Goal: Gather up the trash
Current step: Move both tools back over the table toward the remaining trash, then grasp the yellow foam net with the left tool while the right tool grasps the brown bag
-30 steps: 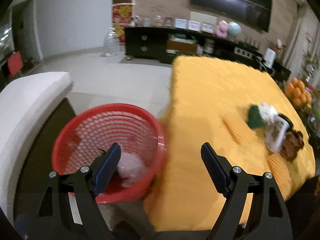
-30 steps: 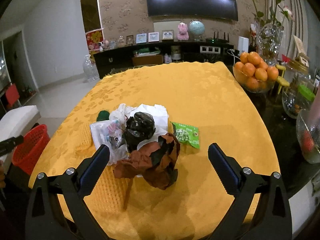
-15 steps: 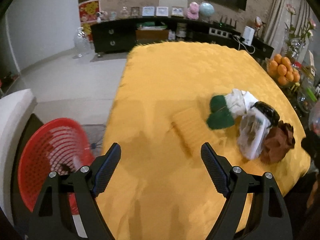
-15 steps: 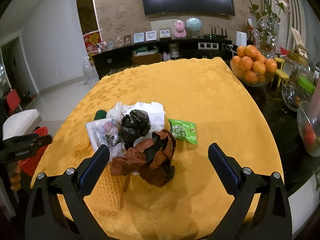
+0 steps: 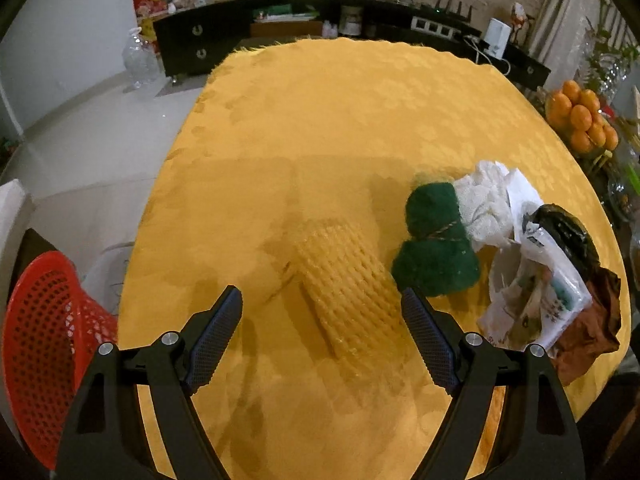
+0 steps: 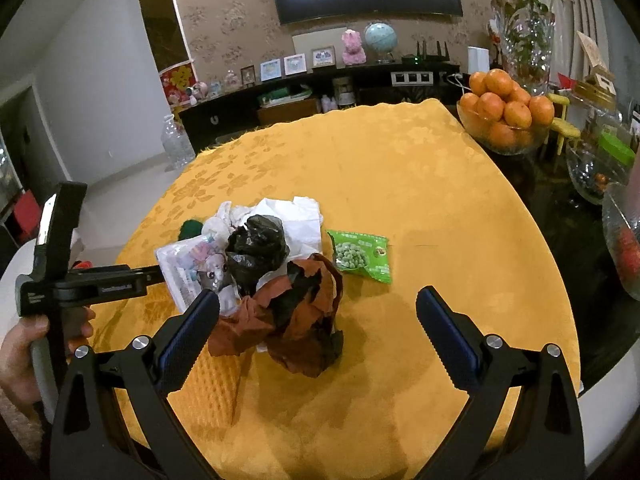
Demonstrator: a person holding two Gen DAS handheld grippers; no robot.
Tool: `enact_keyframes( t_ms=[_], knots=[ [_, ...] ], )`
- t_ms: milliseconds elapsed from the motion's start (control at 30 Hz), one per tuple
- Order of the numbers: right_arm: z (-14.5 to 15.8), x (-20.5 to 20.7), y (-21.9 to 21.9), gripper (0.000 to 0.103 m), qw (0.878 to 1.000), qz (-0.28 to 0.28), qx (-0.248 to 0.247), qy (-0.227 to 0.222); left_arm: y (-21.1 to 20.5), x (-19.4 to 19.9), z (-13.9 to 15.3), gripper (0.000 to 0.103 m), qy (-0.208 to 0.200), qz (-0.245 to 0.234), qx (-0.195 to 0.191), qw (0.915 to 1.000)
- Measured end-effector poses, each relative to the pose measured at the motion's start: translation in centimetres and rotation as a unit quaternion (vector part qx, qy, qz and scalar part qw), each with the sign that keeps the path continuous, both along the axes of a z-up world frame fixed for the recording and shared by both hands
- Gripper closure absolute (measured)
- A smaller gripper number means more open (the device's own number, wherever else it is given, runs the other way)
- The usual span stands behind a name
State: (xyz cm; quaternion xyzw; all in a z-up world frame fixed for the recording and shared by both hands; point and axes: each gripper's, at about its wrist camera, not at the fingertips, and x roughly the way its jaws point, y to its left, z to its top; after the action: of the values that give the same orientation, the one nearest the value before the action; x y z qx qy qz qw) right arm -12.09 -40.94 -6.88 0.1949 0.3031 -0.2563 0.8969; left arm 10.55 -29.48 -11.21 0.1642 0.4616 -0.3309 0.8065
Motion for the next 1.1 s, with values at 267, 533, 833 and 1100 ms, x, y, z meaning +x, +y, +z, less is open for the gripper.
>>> enact_keyframes(
  t_ms=[267, 533, 833, 1100],
  knots=[
    [-0.3, 0.4, -0.1, 0.007, 1.000, -0.002, -0.006, 0.008, 0.8, 0.0, 0.2, 0.082, 0.020, -0.017, -0.038, 0.9989],
    [-0.5, 0.2, -0.3, 0.007, 1.000, -0.013, -0.003, 0.008, 4.6, -0.9, 2.1, 0.090, 0.012, -0.014, -0.076, 0.9969],
    [-0.6, 1.4, 0.8, 0.007, 1.000, 0.022, -0.015, 0.010, 9.7, -3.0, 5.3, 0.090, -0.030, -0.003, -0.113, 0.9932],
    [-2.2, 3.6, 0.7, 0.007, 0.999, 0.032, -0.002, 0.044, 12.0, -3.7, 4.6, 0.090, -0.037, 0.009, -0.109, 0.9934]
  ],
)
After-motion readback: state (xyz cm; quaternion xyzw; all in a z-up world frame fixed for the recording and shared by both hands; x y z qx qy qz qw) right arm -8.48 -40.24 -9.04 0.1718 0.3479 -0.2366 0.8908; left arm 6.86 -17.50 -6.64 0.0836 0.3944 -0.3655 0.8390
